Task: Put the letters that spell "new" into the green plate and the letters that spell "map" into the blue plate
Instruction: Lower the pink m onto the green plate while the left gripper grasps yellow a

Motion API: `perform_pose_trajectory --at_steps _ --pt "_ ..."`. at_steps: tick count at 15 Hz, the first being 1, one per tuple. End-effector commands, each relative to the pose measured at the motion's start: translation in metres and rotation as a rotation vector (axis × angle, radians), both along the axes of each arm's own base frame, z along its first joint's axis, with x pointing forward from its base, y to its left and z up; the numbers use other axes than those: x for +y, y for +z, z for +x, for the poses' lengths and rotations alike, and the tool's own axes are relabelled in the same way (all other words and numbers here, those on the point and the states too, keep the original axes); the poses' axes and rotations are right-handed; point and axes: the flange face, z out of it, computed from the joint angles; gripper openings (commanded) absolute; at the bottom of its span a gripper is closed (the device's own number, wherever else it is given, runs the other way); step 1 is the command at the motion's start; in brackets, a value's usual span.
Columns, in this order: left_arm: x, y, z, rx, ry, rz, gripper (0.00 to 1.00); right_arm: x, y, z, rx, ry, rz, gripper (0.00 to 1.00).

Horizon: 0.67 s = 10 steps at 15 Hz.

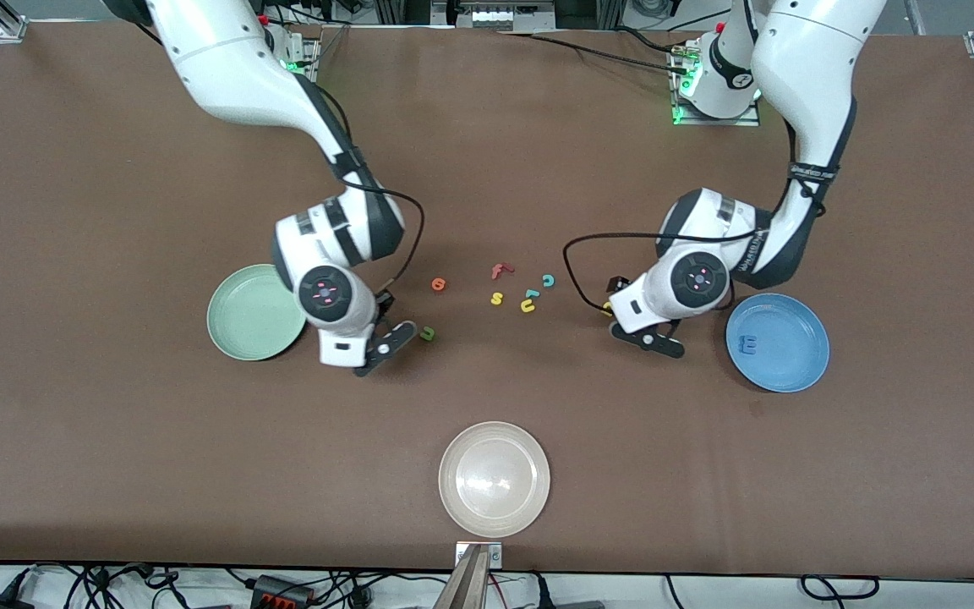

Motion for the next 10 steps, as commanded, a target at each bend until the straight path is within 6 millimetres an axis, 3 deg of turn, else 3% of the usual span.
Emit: perform_pose_trajectory --at_steps 1,4,9,10 --pt "-0.013 -0.007 -0.021 -0.082 -0.067 -0.008 1.0 -0.084 0.048 0.01 0.06 -0.095 0.004 0.06" --pt "-0.019 -0.022 -0.021 -0.124 -0.131 0.013 0.98 -0.158 0.039 0.0 0.092 -0.191 -0.036 0.06" --pt "-0.039 -0.046 -0.027 -0.154 -0.168 -0.011 0.79 -0.217 -0.025 -0.023 0.038 -0.263 -0.059 0.06" --pt "-0.04 -0.05 -0.028 -0.16 -0.17 -0.015 0.75 -0.22 -0.032 -0.024 0.016 -0.267 -0.055 0.06"
